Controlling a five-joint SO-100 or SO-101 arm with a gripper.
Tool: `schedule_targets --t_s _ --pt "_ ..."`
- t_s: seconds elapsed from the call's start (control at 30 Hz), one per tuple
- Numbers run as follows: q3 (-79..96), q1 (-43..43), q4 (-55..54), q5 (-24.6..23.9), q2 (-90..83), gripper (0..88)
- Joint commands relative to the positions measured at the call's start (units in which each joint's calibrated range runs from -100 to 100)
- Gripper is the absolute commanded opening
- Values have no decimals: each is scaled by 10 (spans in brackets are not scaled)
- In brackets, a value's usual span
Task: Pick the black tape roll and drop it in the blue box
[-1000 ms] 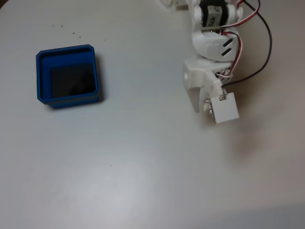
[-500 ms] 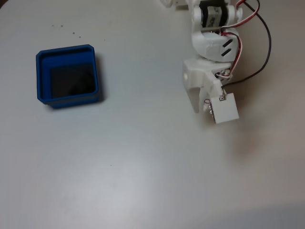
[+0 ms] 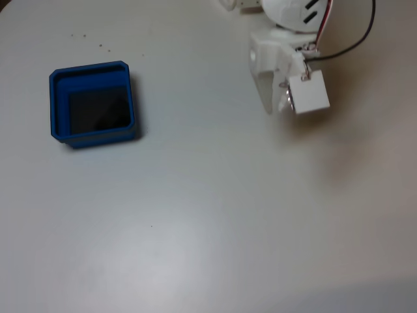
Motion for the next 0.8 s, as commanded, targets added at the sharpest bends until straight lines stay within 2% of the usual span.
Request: schedule_targets --t_s 0.0,0.1,0.47,0.77 --pt "84 -4 -10 3 -123 12" --pt "151 -4 -48 3 -205 12" --pt "555 -2 -321 4 -498 12" --pt "807 -3 -377 4 -681 12"
